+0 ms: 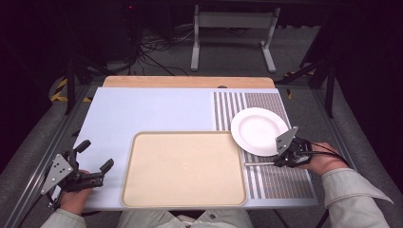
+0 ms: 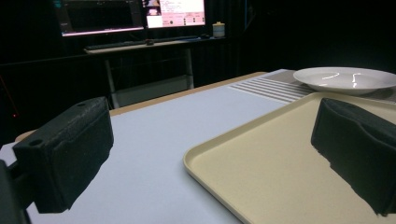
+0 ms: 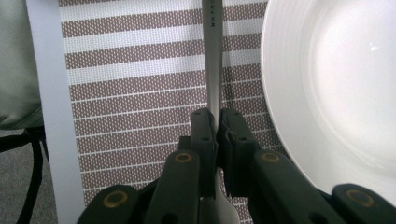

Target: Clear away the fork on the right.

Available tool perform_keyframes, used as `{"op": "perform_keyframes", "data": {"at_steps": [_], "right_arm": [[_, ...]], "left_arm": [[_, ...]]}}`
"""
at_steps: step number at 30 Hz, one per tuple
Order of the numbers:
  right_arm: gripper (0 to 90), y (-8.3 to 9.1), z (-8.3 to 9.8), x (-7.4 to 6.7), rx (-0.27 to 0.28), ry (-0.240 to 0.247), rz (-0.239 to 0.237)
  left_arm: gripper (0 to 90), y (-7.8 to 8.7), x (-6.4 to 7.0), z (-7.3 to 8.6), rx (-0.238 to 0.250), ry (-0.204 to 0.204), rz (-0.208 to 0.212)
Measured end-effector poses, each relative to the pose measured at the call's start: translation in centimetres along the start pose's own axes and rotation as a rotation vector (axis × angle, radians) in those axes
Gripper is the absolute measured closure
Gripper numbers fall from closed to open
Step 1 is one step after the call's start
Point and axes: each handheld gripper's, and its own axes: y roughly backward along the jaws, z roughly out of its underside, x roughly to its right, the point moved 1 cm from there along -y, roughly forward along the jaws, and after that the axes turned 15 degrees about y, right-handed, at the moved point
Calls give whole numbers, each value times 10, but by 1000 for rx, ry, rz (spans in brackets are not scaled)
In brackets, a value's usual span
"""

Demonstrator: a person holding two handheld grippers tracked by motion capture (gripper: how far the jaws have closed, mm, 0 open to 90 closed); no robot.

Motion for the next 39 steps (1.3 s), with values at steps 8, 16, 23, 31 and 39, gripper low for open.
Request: {"op": "perform_keyframes", "data": {"at_steps": [8,16,23,31,39], "right_arm": [[848,15,-5,2,15,14,32],[847,27,-13,4,35,30,63],[847,29,-28,14,53,58,81],[847,25,-50,30,90,95,104],[846,18,-75,49,120,124,108]], "left_arm": [[0,0,0,0,2,0,-1],[0,-1,0,0,-1,-1,0],[0,-1,0,0,0,-2,1],[0,-3,0,0,-1,1,4],[0,-4,-1,0,0,4,5]]}}
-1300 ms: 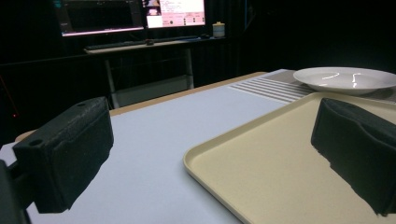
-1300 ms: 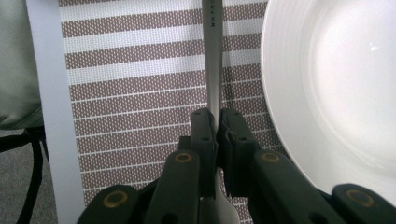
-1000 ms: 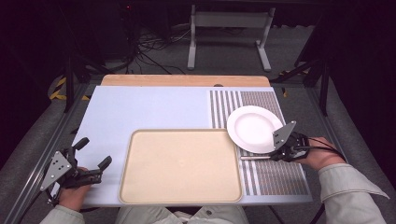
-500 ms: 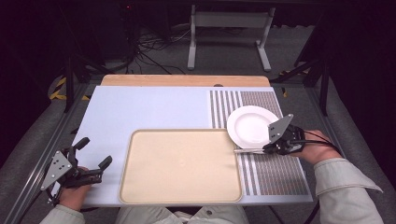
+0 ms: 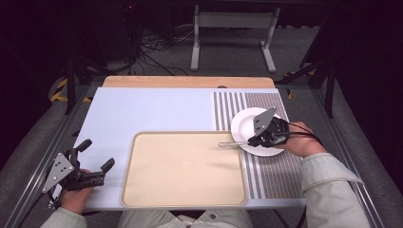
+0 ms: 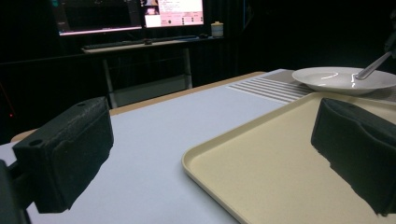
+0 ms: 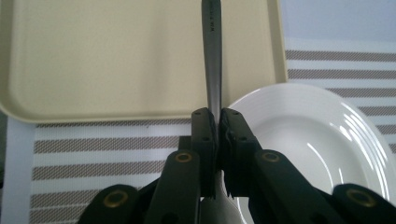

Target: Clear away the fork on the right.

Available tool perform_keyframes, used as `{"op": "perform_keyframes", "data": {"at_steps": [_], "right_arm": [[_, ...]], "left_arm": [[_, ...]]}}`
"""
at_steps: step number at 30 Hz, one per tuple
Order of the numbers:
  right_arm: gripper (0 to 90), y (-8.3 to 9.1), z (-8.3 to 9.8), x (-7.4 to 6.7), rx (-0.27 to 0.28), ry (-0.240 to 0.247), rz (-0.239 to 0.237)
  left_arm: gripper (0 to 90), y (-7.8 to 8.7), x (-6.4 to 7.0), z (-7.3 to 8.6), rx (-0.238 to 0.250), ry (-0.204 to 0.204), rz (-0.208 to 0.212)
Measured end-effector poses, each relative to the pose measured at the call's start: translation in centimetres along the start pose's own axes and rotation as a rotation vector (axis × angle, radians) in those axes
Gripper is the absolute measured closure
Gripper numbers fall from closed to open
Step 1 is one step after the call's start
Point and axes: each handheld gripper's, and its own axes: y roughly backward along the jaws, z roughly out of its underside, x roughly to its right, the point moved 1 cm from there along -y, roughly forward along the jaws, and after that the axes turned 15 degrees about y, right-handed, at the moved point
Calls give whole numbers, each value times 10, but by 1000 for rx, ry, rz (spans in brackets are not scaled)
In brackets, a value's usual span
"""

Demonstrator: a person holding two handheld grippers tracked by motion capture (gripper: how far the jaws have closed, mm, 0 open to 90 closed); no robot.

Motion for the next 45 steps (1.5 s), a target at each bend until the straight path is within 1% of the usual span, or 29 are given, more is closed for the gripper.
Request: {"op": "perform_keyframes", "data": {"at_steps": [2,5,6,7,10,13,18,27,28,32,34,37,45], "right_arm": [[846,-4,-6,4,3,8,8],[846,-8,-11,8,11,18,7],[846,-13,-17,12,17,25,1],[846,-13,-17,12,17,25,1],[846,-21,-25,20,27,36,-3],[846,-25,-30,23,32,46,-7],[846,-32,-38,29,38,57,-19],[846,-46,-48,37,51,63,-32],[846,-50,-51,39,55,67,-40],[846,-55,-54,42,58,68,-45],[845,-62,-58,45,58,71,-54],[845,-66,-59,46,58,68,-61],[845,-84,-67,50,70,73,-87]], "left_arm": [[0,0,0,0,0,0,0],[0,0,0,0,-3,-2,1],[0,0,0,0,-1,1,1],[0,0,0,0,-1,1,1],[0,1,-1,0,1,-6,2],[0,1,-1,0,1,-1,1],[0,1,-1,0,0,-5,4],[0,0,0,0,1,1,4],[0,0,0,0,1,0,5],[0,1,0,-1,-1,-3,7],[0,1,0,-1,2,-2,7],[0,1,0,-1,2,-2,7],[0,2,0,-1,5,-6,8]]}}
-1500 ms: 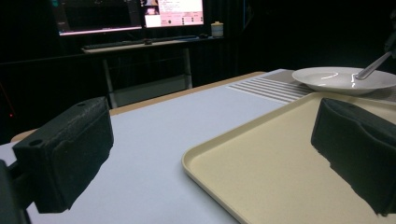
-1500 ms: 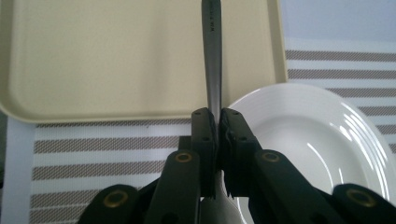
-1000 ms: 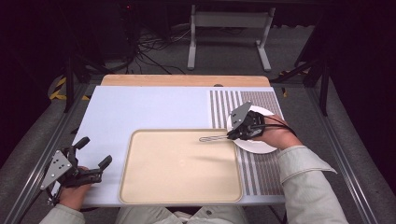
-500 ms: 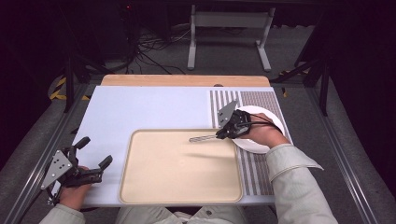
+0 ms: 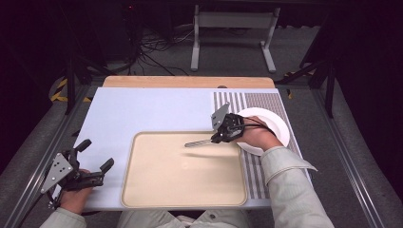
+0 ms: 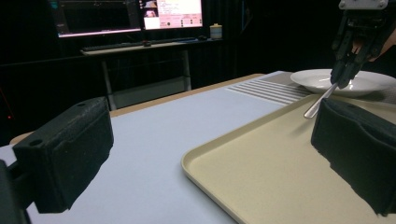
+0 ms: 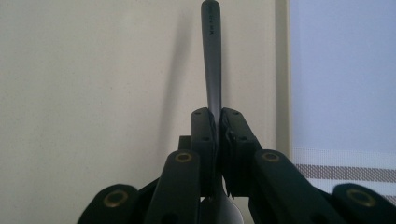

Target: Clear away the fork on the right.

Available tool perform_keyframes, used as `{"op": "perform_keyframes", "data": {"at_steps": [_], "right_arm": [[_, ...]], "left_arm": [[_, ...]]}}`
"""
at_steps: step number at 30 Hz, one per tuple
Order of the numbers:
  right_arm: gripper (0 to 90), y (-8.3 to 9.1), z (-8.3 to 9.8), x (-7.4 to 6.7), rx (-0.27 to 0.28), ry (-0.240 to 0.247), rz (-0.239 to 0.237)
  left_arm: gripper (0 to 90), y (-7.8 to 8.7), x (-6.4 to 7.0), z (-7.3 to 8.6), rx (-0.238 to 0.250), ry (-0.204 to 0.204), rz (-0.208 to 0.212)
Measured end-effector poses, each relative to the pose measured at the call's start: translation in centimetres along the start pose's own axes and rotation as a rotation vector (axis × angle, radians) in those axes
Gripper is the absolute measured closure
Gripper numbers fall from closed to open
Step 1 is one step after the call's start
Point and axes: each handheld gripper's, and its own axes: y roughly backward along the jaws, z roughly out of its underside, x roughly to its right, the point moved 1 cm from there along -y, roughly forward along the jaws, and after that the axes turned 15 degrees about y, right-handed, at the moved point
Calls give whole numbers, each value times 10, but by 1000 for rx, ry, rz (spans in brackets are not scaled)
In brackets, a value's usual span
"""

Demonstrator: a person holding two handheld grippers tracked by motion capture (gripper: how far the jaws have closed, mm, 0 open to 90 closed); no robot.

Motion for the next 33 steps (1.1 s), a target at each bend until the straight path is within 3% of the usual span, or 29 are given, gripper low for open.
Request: {"op": "perform_keyframes", "data": {"at_steps": [23,33], "right_arm": [[843,-31,-4,2,-10,5,-66],[842,-41,-1,2,-40,1,-93]], "left_arm": [[0,0,0,0,-1,2,0],[0,0,0,0,0,3,0]]}}
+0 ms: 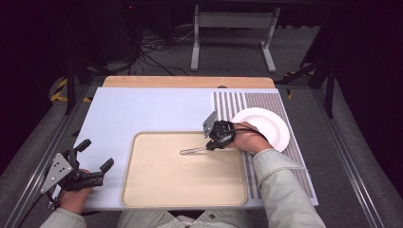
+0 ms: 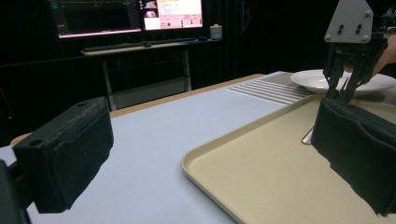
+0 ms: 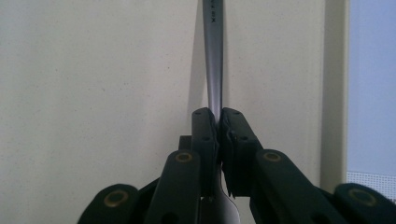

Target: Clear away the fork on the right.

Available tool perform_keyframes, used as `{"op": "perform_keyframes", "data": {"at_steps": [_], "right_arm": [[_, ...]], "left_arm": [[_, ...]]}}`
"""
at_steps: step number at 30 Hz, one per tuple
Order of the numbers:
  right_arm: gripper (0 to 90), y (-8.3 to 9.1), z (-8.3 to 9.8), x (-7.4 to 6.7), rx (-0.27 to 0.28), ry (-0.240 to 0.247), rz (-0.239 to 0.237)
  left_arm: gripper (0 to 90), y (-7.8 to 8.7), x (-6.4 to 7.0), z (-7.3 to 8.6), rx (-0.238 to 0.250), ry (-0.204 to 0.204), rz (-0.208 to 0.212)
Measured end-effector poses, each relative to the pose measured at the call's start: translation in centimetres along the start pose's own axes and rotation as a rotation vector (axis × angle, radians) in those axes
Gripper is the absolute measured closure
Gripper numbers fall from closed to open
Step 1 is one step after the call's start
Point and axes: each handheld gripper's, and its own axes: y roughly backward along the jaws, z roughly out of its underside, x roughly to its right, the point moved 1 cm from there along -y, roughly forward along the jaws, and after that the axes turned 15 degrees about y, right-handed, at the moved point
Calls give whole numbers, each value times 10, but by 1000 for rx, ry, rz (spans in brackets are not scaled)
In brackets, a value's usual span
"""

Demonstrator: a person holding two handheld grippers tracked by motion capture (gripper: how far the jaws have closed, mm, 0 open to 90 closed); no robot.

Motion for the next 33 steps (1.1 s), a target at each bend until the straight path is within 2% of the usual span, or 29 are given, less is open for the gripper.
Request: {"op": "perform_keyframes", "data": {"at_steps": [18,21,24,27,30,33], "right_arm": [[837,-13,0,1,-31,-17,-29],[838,-13,1,1,-28,-19,-30],[815,-11,1,1,-2,-31,-38],[816,-7,-1,3,30,-25,-20],[897,-2,-4,2,39,-17,-4],[900,1,-7,3,45,-31,21]], "left_arm": [[0,0,0,0,0,-1,-2],[0,0,0,0,-1,0,-2],[0,0,0,0,-2,0,-2],[0,0,0,0,-2,0,-2],[0,0,0,0,0,-3,-2],[0,0,0,0,-1,-2,-2]]}}
